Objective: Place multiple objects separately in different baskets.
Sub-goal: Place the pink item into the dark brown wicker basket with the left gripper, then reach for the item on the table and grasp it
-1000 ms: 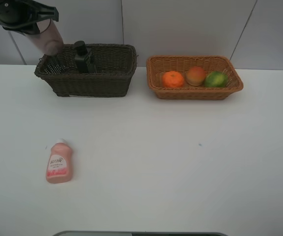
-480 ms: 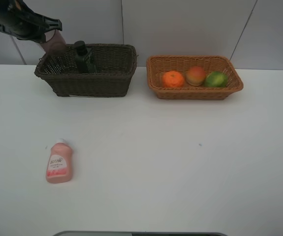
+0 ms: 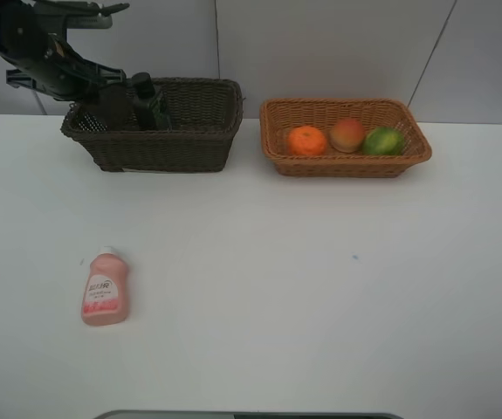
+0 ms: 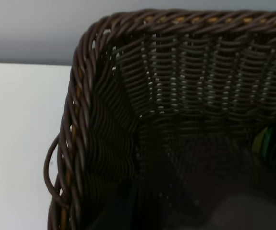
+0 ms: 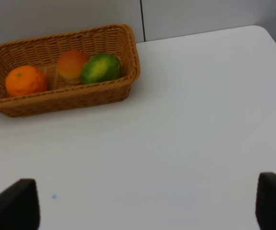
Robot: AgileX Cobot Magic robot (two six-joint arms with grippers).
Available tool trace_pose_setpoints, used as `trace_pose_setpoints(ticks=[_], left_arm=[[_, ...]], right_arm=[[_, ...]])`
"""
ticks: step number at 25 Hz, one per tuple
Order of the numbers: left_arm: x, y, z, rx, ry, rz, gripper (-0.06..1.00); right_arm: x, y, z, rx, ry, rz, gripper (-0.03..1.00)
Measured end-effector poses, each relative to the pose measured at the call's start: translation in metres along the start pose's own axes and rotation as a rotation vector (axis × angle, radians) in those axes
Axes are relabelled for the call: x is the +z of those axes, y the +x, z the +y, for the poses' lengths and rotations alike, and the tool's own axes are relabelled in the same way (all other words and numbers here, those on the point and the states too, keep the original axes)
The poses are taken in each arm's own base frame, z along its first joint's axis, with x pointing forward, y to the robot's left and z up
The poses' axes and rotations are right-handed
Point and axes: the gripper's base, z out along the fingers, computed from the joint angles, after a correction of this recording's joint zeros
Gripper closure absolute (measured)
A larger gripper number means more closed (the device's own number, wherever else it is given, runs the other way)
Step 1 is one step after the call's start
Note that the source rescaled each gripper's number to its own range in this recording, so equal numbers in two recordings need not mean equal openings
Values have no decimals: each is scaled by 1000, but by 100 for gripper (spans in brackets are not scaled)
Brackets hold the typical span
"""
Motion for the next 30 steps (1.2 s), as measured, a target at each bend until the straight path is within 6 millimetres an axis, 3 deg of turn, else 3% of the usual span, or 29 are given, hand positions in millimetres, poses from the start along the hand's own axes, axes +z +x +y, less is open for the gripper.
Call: trace_pose_setpoints(ticks=[6, 9, 12, 16, 18, 24, 30], left_arm=[[2, 0, -1, 1, 6, -10, 94], [2, 0, -1, 1, 6, -10, 87], [2, 1, 0, 1, 0, 4, 62], [2, 3, 1, 1, -8, 22, 21], [2, 4, 1, 1, -13, 33, 11], [-3, 6, 3, -3, -36, 76, 7], [-45, -11, 8, -18, -63, 54, 7]], right_arm=[[0, 0, 0, 0, 0, 0, -3], [0, 0, 0, 0, 0, 0, -3], [0, 0, 0, 0, 0, 0, -3], [0, 0, 0, 0, 0, 0, -3], [0, 0, 0, 0, 0, 0, -3], [0, 0, 0, 0, 0, 0, -3], [0, 0, 0, 0, 0, 0, -3]])
